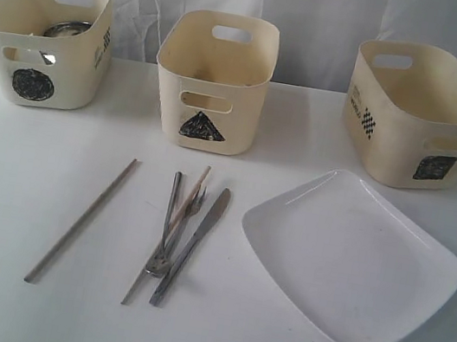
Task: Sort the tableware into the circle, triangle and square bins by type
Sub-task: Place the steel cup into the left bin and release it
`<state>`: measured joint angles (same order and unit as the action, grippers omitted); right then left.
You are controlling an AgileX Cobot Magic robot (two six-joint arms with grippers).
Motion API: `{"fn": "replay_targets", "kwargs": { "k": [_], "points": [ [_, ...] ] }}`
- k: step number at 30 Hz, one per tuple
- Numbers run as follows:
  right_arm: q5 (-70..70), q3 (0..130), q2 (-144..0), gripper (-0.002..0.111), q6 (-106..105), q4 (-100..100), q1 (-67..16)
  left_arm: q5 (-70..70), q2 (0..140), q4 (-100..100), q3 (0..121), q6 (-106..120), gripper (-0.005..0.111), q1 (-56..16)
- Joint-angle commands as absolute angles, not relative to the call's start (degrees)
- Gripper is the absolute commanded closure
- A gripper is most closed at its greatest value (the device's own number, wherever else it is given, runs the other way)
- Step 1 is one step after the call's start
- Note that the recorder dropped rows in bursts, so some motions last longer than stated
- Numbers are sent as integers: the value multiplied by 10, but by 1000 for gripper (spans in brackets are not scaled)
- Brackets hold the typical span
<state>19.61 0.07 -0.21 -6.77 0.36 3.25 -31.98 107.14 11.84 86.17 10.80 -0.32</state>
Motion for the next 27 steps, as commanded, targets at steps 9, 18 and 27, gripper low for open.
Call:
{"fn": "replay_targets", "kwargs": {
  "k": [9, 18, 27],
  "points": [
    [193, 0, 0, 108, -69, 4, 29, -267, 1193, 148, 932, -23, 62, 6],
    [193, 0, 0, 108, -69, 4, 29, -181, 1113, 150, 933, -115, 31, 6],
    [193, 0, 0, 108, -69, 4, 29, 203, 897, 159, 894, -119, 106, 16]
  ]
}}
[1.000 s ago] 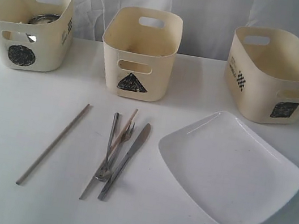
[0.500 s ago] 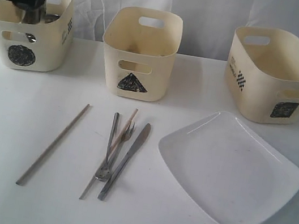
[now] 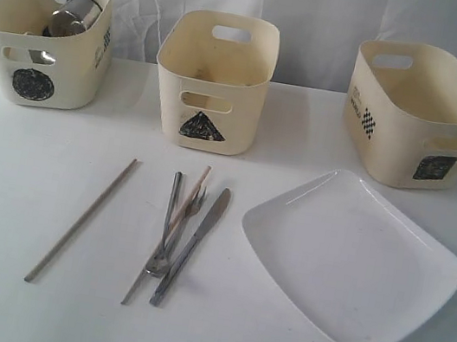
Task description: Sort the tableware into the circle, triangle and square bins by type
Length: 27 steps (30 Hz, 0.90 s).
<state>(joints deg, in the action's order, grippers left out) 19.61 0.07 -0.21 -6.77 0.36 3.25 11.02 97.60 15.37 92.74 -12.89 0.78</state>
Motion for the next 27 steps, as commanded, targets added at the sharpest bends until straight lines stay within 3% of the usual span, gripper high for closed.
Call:
{"fn": "replay_targets", "kwargs": {
  "k": [1, 5, 11, 14, 21, 27],
  "points": [
    [193, 0, 0, 108, -69, 4, 29, 202, 873, 159, 875, -119, 106, 18],
    [193, 0, 0, 108, -69, 4, 29, 187, 760, 157, 758, -119, 106, 18],
    [193, 0, 0, 108, -69, 4, 29, 50, 464, 148, 444, -151, 106, 18],
    [193, 0, 0, 108, -69, 4, 29, 116, 308, 129, 340, -182, 106, 18],
    [193, 0, 0, 108, -69, 4, 29, 486, 95, 137, 288, -182, 106, 18],
    [193, 0, 0, 108, -69, 4, 29, 488, 39, 142, 288, -183, 106, 18]
  ]
}}
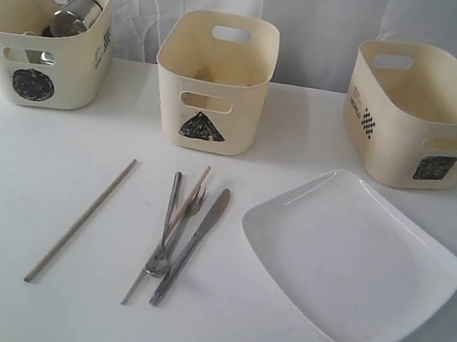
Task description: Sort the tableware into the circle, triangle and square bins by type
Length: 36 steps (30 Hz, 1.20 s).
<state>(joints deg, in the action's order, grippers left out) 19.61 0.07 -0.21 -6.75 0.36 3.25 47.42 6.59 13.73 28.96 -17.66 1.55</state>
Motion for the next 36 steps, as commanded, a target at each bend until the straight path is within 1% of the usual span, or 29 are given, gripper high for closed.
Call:
{"fn": "replay_targets", "kwargs": {
  "k": [1, 11, 13, 14, 15, 16, 18, 19, 20, 22, 25, 36],
  "points": [
    [193, 0, 0, 108, -69, 4, 29, 488, 38, 142, 288, -183, 106, 18],
    [193, 0, 0, 108, -69, 4, 29, 485, 35, 192, 284, -181, 106, 18],
    [193, 0, 0, 108, -69, 4, 29, 394, 20, 212, 242, -182, 106, 16],
    [193, 0, 0, 108, -69, 4, 29, 267, 2, 230, 181, -182, 106, 16],
    [193, 0, 0, 108, -69, 4, 29, 193, 0, 233, 151, -183, 106, 16],
    [193, 0, 0, 108, -69, 4, 29, 49, 0, 230, 75, -201, 106, 16],
    [193, 0, 0, 108, -69, 4, 29, -65, 0, 223, 0, -281, 106, 17],
    [193, 0, 0, 108, -69, 4, 29, -42, 0, 223, 0, -304, 106, 17],
    [193, 0, 0, 108, -69, 4, 29, 67, 0, 225, 0, -322, 106, 16],
    [193, 0, 0, 108, -69, 4, 29, 190, 0, 210, 0, -314, 106, 16],
    [193, 0, 0, 108, -69, 4, 29, 191, 0, 210, 0, -258, 106, 16],
    [193, 0, 0, 108, -69, 4, 29, 191, 0, 210, 0, -256, 106, 16]
  ]
}}
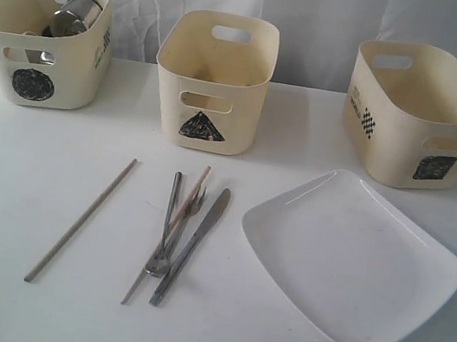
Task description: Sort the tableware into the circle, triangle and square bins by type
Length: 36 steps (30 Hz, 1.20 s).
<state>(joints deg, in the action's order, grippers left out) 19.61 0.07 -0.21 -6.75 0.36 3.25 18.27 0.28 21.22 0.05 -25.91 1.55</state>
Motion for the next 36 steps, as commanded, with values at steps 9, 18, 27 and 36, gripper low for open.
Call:
{"fn": "replay_targets", "kwargs": {
  "k": [9, 18, 27, 36],
  "points": [
    [170, 0, 0, 108, -75, -18, 29, 191, 0, 210, 0, -256, 106, 16],
    [-54, 0, 0, 108, 3, 305, 29, 191, 0, 210, 0, -256, 106, 16],
    [-441, 0, 0, 108, 108, 366, 29, 191, 0, 210, 0, -256, 106, 16],
    [-582, 107, 0, 108, 158, 404, 29, 191, 0, 210, 0, -256, 106, 16]
  ]
}}
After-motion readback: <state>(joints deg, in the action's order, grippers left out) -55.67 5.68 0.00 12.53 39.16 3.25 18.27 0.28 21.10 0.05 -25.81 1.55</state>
